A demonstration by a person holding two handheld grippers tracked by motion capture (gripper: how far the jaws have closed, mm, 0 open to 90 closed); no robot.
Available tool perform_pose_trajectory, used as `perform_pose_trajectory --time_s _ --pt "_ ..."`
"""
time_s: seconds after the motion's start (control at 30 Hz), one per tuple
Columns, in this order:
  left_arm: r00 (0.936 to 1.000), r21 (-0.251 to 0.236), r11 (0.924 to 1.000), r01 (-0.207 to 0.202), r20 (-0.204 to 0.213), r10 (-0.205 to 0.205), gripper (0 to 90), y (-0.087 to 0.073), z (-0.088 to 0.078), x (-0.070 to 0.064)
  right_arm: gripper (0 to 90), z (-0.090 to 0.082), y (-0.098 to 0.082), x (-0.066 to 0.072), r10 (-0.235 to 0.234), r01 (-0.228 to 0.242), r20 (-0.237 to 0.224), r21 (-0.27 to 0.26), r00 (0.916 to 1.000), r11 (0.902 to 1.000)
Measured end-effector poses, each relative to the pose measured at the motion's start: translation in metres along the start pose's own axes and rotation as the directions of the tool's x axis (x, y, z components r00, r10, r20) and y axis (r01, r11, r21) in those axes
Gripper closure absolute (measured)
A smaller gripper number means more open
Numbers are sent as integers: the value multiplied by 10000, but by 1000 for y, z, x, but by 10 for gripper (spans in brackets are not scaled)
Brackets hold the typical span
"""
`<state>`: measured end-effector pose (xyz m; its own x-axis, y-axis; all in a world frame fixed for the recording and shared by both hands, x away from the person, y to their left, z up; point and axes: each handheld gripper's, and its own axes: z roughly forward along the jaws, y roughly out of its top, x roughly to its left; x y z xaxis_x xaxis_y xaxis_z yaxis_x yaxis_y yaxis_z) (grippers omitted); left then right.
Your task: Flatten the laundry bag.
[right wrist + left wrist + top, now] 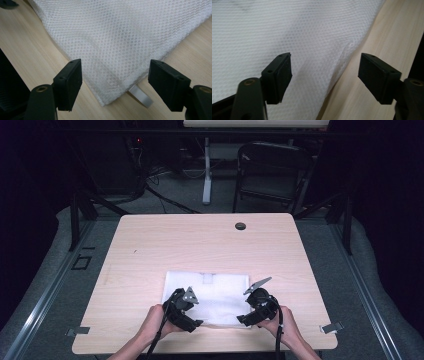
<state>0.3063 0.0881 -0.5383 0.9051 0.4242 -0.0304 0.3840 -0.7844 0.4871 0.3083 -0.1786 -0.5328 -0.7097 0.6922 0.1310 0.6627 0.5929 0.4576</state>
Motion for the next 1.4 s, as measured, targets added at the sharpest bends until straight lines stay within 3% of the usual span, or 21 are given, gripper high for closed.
perform_pose_trajectory --time_s 0.17,0.37,0.6,0.8,1.03,1.27,1.4 --pt "9966 260 9975 -657 508 643 402 11 13 -4 289 0 -1 -2 -4 4 -5 33 10000 10000" --pt "9940 703 9935 -893 698 844 527 16 26 -6 324 -1 -2 -3 -15 15 -38 -41 10000 10000" --pt "9987 453 9988 -158 490 136 725 14 26 -1 364 -2 -2 -4 5 -5 -49 -84 10000 10000" --pt "9990 413 9987 300 308 -313 779 14 26 -2 397 -3 -2 -3 14 -15 -75 -101 10000 9999" --pt "9984 486 9976 485 257 -497 805 15 27 -7 416 -7 -3 -1 -48 47 -69 -201 10000 9998" --pt "9972 503 9963 701 225 -713 837 16 26 -9 593 -18 -6 13 -488 479 -171 -456 9987 9978" --pt "9967 531 9955 782 180 -792 853 18 26 -9 748 -21 -7 21 -712 711 12 -674 9975 9952"
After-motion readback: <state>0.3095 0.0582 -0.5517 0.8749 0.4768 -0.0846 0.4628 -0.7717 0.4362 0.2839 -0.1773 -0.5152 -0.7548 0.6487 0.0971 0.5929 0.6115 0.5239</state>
